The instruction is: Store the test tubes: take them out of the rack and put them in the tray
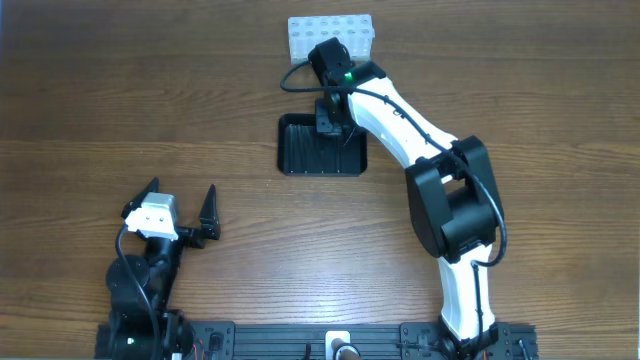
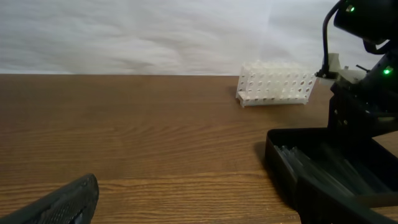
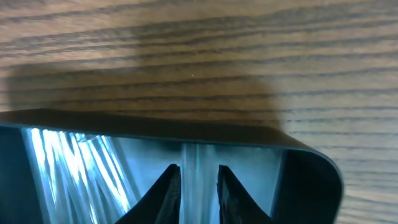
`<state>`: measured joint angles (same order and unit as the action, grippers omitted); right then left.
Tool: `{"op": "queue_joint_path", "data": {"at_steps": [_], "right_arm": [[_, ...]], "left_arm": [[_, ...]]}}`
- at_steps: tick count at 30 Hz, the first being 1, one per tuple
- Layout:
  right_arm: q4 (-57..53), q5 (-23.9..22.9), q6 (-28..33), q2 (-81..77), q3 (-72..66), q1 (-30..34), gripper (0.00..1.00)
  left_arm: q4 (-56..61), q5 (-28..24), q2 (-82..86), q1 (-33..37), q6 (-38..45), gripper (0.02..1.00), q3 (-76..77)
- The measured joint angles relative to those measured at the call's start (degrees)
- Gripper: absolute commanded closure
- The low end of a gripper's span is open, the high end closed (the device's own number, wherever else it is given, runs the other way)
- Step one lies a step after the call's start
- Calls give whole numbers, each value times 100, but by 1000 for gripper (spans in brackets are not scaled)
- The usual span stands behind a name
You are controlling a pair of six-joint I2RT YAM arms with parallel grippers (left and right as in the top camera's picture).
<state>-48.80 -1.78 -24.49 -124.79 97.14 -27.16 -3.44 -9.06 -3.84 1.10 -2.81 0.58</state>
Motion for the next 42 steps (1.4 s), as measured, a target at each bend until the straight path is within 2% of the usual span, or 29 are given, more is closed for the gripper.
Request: {"op": "queue_joint_path", "data": {"at_steps": [11, 15, 18, 19, 22, 23, 27, 35, 42], "right_arm": [[212, -203, 151, 262, -44, 0, 437], [573, -271, 697, 1005, -81, 61, 393], [962, -271, 1143, 1757, -79, 315, 318], [1067, -271, 1250, 2022, -76, 483, 275], [1209, -291, 1482, 2664, -66, 1176, 42], [1209, -310, 1589, 2848, -63, 1438, 9], [1600, -422, 2050, 3526, -426, 2304, 9], [3753, -435, 2428, 5722, -3421, 3064, 9], [4120, -435, 2476, 7890, -5582, 3464, 9]], "left_arm": [[0, 0, 0, 0, 0, 18, 0], [0, 0, 0, 0, 0, 20, 2], [0, 0, 0, 0, 0, 18, 0], [0, 0, 0, 0, 0, 18, 0], [0, 0, 0, 0, 0, 18, 0], [0, 0, 0, 0, 0, 18, 0], [0, 0, 0, 0, 0, 18, 0], [0, -2, 0, 0, 0, 18, 0], [0, -2, 0, 0, 0, 18, 0]]}}
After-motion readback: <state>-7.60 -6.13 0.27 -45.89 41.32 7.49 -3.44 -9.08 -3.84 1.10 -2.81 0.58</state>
